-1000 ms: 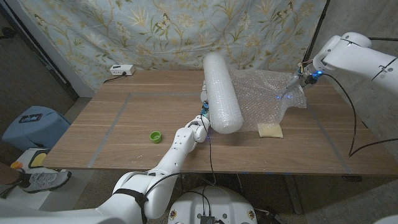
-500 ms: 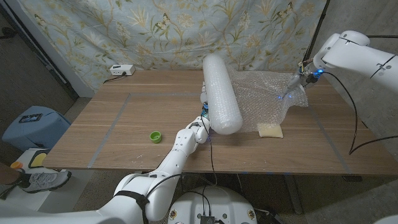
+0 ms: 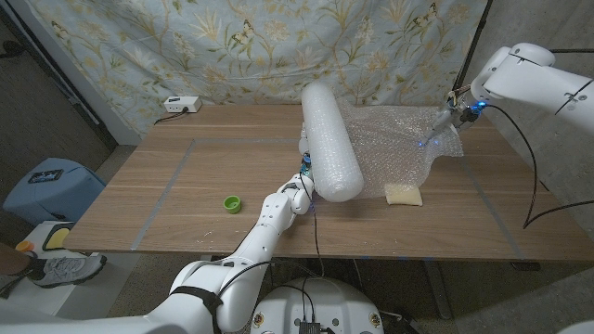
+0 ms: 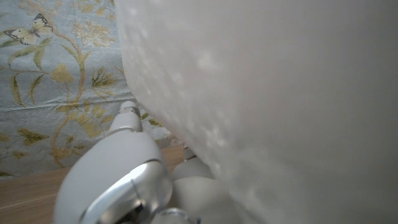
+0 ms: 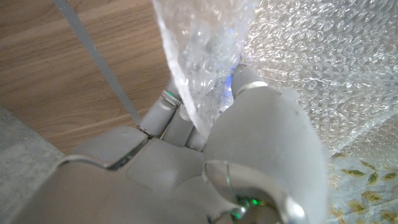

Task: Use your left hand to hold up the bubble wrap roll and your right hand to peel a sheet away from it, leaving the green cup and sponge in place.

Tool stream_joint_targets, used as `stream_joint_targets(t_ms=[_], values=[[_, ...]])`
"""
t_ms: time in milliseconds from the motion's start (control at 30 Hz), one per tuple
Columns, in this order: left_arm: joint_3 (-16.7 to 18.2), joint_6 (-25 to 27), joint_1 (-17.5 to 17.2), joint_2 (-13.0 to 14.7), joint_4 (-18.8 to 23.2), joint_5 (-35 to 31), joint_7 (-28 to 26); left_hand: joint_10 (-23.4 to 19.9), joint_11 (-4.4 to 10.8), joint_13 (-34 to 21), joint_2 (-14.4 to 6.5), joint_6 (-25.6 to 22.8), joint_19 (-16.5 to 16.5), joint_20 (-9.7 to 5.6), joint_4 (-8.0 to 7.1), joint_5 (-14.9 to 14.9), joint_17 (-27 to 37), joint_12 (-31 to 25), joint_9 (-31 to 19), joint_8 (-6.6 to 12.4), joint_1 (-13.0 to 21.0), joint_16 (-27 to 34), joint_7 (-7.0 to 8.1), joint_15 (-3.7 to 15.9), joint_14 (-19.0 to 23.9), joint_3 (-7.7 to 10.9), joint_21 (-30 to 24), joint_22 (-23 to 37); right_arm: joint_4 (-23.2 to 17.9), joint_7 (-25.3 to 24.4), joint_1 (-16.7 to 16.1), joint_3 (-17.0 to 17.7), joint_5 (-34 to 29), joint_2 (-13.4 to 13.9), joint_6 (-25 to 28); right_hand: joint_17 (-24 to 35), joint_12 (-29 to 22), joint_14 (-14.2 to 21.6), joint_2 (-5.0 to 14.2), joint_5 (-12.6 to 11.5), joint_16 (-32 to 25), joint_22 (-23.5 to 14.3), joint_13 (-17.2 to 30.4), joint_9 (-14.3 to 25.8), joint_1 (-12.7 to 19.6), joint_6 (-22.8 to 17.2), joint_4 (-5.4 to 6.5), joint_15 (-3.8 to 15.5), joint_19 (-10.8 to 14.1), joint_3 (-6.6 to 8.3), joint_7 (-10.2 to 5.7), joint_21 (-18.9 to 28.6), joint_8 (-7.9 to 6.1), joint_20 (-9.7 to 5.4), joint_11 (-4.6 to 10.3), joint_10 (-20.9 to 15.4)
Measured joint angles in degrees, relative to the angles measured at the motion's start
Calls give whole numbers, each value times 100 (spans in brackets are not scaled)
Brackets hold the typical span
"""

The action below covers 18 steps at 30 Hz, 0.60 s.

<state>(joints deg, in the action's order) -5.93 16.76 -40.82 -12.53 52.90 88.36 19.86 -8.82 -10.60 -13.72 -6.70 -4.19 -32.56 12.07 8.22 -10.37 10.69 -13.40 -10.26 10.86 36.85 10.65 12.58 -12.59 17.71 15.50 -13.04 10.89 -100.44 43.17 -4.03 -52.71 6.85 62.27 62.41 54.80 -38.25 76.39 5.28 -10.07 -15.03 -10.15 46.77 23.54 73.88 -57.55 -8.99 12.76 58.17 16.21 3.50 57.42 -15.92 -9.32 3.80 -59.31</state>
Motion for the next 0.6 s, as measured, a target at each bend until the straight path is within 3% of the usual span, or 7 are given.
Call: stream_joint_targets(t_ms=[600], values=[[-9,20,-9,5,-20,30,50,2,-2,0,0,0,1,1,-24,0,10,0,0,0,0,0,0,0,0,24,0,1,9,74,26,38,-72,75,23,0,20,-12,-11,0,21,29,12,27,-49,2,7,11,-21,42,-2,45,9,21,0,0]])
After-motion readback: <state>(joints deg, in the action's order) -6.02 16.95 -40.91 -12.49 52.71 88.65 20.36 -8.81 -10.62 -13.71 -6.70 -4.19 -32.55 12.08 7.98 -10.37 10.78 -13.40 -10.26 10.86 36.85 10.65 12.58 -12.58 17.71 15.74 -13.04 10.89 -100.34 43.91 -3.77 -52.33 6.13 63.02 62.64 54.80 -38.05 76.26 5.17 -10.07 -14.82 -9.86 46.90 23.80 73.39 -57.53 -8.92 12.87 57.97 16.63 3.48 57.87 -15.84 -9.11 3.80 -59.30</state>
